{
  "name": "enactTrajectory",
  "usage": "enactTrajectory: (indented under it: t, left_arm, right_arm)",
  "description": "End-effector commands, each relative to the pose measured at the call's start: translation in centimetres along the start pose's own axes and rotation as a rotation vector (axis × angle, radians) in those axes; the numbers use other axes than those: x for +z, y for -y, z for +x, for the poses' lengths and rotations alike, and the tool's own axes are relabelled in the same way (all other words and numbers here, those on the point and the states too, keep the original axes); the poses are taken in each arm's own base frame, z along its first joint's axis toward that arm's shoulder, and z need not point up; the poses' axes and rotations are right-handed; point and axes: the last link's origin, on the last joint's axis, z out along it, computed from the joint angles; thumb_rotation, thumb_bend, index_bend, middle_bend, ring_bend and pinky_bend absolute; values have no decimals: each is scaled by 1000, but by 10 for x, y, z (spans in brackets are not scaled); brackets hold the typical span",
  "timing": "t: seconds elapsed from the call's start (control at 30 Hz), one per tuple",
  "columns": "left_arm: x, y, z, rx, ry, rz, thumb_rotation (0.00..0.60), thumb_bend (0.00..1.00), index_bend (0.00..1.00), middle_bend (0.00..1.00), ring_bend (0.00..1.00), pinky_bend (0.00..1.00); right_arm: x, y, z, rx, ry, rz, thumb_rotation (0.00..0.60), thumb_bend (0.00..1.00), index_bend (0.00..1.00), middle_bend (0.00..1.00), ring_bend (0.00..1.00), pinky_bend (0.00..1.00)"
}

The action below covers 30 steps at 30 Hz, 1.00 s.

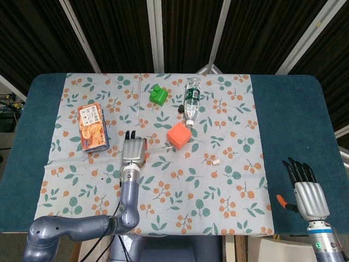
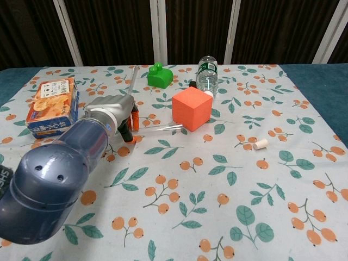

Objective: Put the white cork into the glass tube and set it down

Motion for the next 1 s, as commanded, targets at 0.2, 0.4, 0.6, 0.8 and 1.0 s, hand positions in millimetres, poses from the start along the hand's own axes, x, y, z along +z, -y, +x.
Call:
enactTrajectory:
  t: [0.2, 0.4, 0.6, 0.8, 1.0]
  left_arm:
    - [0, 1, 2, -10, -6, -10, 600, 666, 548, 443, 101, 0]
    - [-4, 1, 10, -34, -38, -59, 600, 724, 556, 460, 106, 0]
    - [-11, 7, 18, -58, -56, -104, 600, 757, 562, 470, 111, 0]
    - [-19, 25, 23, -70, -75, -134, 600, 779, 565, 481, 116, 0]
    - [-23, 47, 27, -100, -88, -169, 600, 793, 567, 485, 116, 0]
  right_arm:
    - [0, 0, 0, 2, -3, 2, 600, 282, 71, 0, 0, 0]
    - [-1, 0, 0, 2, -2, 2, 600, 282, 71, 0, 0, 0]
    - [-1, 1, 0, 1, -2, 4, 600, 282, 72, 0, 0, 0]
    - [-1, 2, 0, -2, 0, 9, 600, 282, 74, 0, 0, 0]
    - [-2, 3, -1, -5, 5, 13, 600, 282, 76, 0, 0, 0]
